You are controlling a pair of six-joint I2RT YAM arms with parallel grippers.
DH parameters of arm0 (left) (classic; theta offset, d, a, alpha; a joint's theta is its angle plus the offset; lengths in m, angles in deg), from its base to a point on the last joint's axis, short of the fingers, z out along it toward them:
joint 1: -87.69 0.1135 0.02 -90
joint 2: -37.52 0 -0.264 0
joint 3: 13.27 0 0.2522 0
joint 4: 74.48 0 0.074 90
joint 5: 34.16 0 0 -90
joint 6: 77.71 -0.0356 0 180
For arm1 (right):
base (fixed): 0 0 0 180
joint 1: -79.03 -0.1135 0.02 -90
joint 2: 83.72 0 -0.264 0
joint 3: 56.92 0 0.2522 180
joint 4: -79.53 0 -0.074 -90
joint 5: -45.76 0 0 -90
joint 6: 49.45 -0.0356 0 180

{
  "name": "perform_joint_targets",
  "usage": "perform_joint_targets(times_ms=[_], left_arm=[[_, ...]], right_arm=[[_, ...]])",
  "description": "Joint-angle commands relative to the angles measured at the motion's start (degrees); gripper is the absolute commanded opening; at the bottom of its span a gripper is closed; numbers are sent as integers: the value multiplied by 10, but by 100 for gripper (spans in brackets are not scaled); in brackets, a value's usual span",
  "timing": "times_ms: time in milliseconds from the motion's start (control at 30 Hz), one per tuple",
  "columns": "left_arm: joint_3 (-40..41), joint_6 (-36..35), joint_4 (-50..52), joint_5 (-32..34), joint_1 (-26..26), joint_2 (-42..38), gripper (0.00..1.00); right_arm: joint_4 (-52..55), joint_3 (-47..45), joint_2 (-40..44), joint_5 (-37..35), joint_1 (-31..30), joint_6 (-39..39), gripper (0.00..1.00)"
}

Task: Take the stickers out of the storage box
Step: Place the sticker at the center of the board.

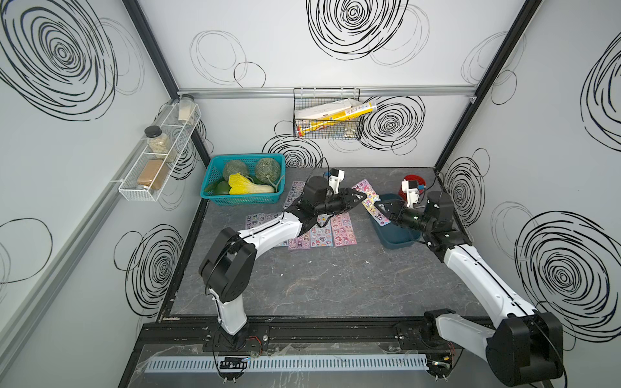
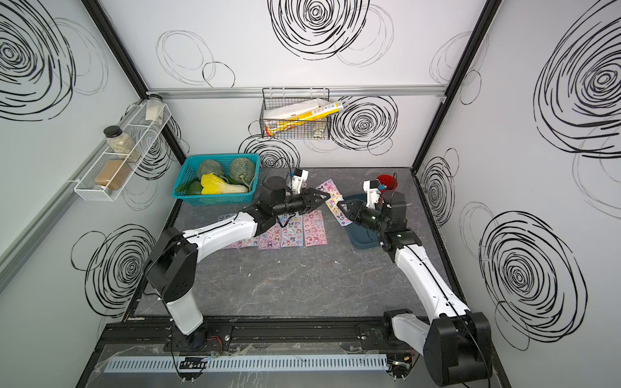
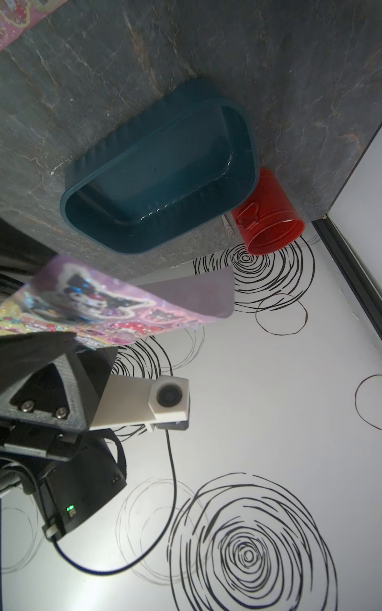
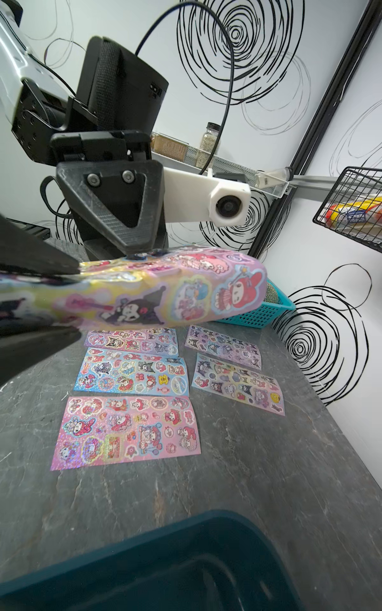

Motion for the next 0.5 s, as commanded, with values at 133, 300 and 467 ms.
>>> perform_joint_targets(times_ms=[133,300,467], left_arm=[[-19,-27,-2,0,2,-11,7],[-20,-61,33,-12,17,-24,0],[-31,-125,109,-71,55,-38,0]], right_arm=[[-4,7,-3,1,-4,8,33],[41,15,-3,-6,-4,45,44],[101,49,-18,10,-2,113,59]])
